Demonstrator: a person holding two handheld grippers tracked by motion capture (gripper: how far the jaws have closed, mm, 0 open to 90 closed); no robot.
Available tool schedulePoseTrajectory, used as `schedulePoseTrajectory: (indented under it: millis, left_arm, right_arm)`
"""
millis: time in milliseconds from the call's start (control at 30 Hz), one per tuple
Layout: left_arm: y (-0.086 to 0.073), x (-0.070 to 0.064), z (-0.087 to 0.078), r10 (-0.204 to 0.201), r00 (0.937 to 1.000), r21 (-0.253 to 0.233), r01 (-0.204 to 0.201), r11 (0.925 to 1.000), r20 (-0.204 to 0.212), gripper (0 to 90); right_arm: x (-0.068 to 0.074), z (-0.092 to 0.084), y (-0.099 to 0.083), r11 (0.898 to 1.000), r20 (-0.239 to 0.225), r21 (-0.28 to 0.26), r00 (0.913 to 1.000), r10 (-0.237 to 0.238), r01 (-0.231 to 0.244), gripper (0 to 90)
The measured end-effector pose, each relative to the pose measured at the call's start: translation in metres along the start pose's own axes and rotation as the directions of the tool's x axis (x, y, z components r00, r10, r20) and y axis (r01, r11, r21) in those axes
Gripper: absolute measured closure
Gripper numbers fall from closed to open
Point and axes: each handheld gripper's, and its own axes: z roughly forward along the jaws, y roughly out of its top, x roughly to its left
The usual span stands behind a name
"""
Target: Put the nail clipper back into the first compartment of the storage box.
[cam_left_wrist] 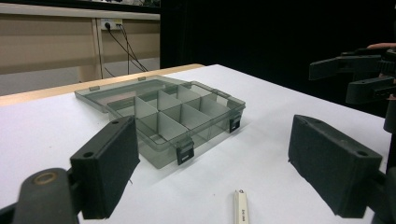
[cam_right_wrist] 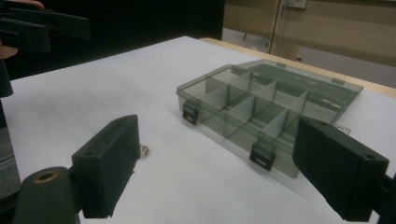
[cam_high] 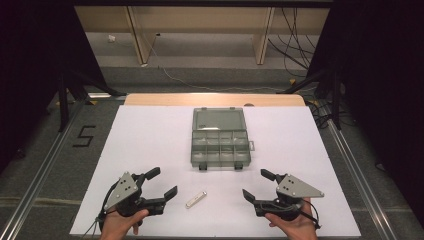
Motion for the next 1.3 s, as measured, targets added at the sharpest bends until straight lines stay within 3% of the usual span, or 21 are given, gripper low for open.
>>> schedulePoseTrajectory:
  millis: [333, 400, 467, 533, 767, 800, 867, 967, 1000, 1033, 1067, 1100, 1133, 1167, 1200, 1233, 1267, 1300]
  left_arm:
    - [0.000, 0.001, 0.000, -0.001, 1.0000, 0.000, 0.001, 1.0000, -0.003, 15.9]
    - [0.000, 0.000, 0.000, -0.003, 1.0000, 0.000, 0.003, 1.0000, -0.003, 15.9]
    - [0.000, 0.000, 0.000, -0.004, 1.0000, 0.001, 0.004, 1.0000, -0.004, 15.9]
    - [-0.001, 0.000, 0.001, -0.004, 1.0000, 0.001, 0.004, 1.0000, -0.004, 15.9]
    - [-0.001, 0.001, 0.001, -0.003, 1.0000, 0.001, 0.003, 1.0000, -0.007, 15.9]
    - [-0.001, 0.001, 0.001, -0.003, 1.0000, 0.000, 0.003, 1.0000, -0.006, 15.9]
    - [-0.001, 0.001, 0.000, -0.005, 0.9999, 0.001, 0.005, 1.0000, -0.010, 15.9]
    - [-0.001, 0.001, 0.001, -0.006, 1.0000, -0.008, 0.006, 0.9999, -0.003, 15.9]
    - [-0.001, 0.001, 0.001, -0.007, 0.9999, -0.005, 0.007, 1.0000, -0.008, 15.9]
    - [-0.001, 0.001, 0.001, -0.007, 0.9999, -0.005, 0.007, 1.0000, -0.008, 15.9]
    - [-0.001, 0.001, 0.000, -0.005, 0.9999, 0.000, 0.005, 1.0000, -0.012, 15.9]
    - [-0.001, 0.001, 0.000, -0.004, 0.9999, 0.000, 0.004, 1.0000, -0.012, 15.9]
    - [-0.001, 0.001, 0.000, -0.006, 0.9999, -0.001, 0.006, 1.0000, -0.012, 15.8]
    - [-0.001, 0.001, 0.000, -0.006, 0.9999, -0.001, 0.006, 1.0000, -0.012, 15.8]
    - [-0.001, 0.002, 0.001, -0.007, 1.0000, -0.009, 0.007, 0.9999, -0.007, 15.8]
    - [-0.001, 0.002, 0.001, -0.007, 1.0000, -0.009, 0.007, 0.9999, -0.007, 15.8]
    - [0.000, 0.002, 0.000, -0.006, 0.9999, -0.001, 0.006, 1.0000, -0.013, 15.8]
    - [0.000, 0.002, 0.000, -0.006, 0.9999, -0.002, 0.006, 1.0000, -0.012, 15.8]
  right_arm:
    - [0.001, 0.003, 0.001, 1.000, -0.029, 0.009, 0.9995, -0.014, 0.014, 15.5]
    - [-0.001, 0.005, 0.001, 0.999, -0.035, -0.011, 0.9988, -0.033, 0.033, 15.6]
    - [0.000, 0.005, 0.003, 1.000, -0.048, 0.019, 0.9987, -0.020, 0.021, 15.6]
    - [-0.002, 0.010, 0.006, 0.998, -0.063, 0.030, 0.9963, -0.059, 0.061, 15.7]
    - [0.000, 0.024, 0.011, 0.994, -0.118, 0.060, 0.9898, -0.080, 0.087, 15.9]
    - [0.003, 0.028, 0.011, 0.991, -0.145, 0.073, 0.9846, -0.097, 0.109, 16.0]
    - [0.005, 0.029, 0.012, 0.989, -0.151, 0.091, 0.9833, -0.102, 0.117, 16.0]
    - [0.009, 0.035, 0.014, 0.983, -0.177, 0.109, 0.9757, -0.129, 0.149, 16.2]
    - [0.010, 0.039, 0.017, 0.978, -0.199, 0.116, 0.9689, -0.147, 0.173, 17.0]
    - [0.010, 0.039, 0.017, 0.978, -0.199, 0.116, 0.9689, -0.147, 0.173, 17.0]
    - [0.011, 0.043, 0.020, 0.971, -0.214, 0.130, 0.9620, -0.169, 0.199, 17.7]
    - [0.011, 0.043, 0.020, 0.971, -0.214, 0.130, 0.9620, -0.169, 0.199, 17.7]
    - [0.012, 0.050, 0.023, 0.962, -0.244, 0.146, 0.9509, -0.191, 0.230, 20.5]
    - [0.012, 0.050, 0.023, 0.962, -0.244, 0.146, 0.9509, -0.191, 0.230, 20.5]
    - [0.013, 0.057, 0.025, 0.953, -0.269, 0.161, 0.9408, -0.207, 0.256, 20.2]
    - [0.013, 0.057, 0.025, 0.953, -0.269, 0.161, 0.9408, -0.207, 0.256, 20.2]
    - [0.014, 0.065, 0.028, 0.942, -0.291, 0.187, 0.9315, -0.219, 0.279, 20.6]
    - [0.014, 0.065, 0.028, 0.942, -0.291, 0.187, 0.9315, -0.219, 0.279, 20.6]
